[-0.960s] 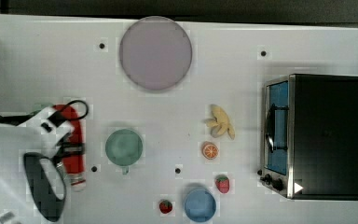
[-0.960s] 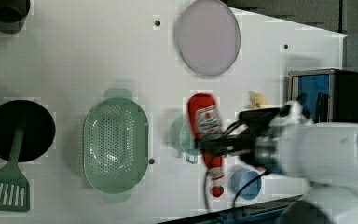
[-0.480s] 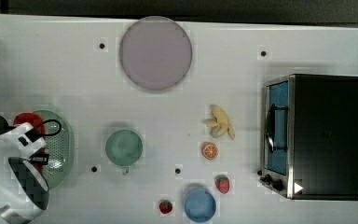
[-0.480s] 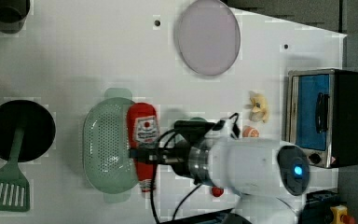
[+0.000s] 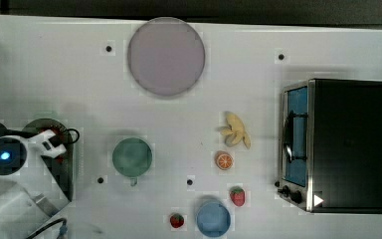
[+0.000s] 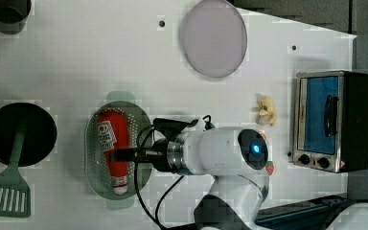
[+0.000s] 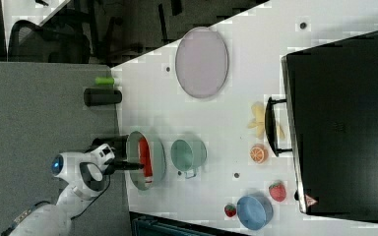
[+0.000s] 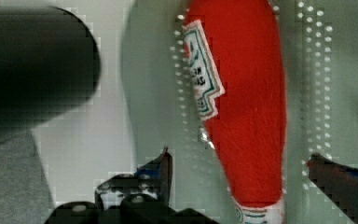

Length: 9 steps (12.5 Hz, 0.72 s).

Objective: Pick Ketchup from the table and place it in strainer.

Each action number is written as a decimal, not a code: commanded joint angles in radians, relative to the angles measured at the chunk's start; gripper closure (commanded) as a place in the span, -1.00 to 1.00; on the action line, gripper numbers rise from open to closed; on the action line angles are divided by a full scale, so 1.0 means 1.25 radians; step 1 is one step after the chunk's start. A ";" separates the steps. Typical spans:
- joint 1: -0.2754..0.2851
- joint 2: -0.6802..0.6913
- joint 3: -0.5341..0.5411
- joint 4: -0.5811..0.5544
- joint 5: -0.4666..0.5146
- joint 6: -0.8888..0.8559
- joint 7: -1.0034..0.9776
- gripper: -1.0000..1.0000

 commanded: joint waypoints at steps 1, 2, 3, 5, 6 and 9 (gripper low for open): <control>-0.016 -0.080 0.000 0.009 -0.008 -0.012 0.087 -1.00; -0.029 -0.108 -0.001 0.009 -0.007 -0.048 0.129 -1.00; -0.046 -0.142 -0.001 0.010 -0.007 -0.101 0.156 -1.00; -0.094 -0.226 -0.003 0.019 -0.007 -0.201 0.156 -1.00; -0.125 -0.273 -0.006 0.025 -0.007 -0.246 0.153 -1.00; -0.205 -0.412 -0.046 0.047 0.002 -0.365 0.152 -1.00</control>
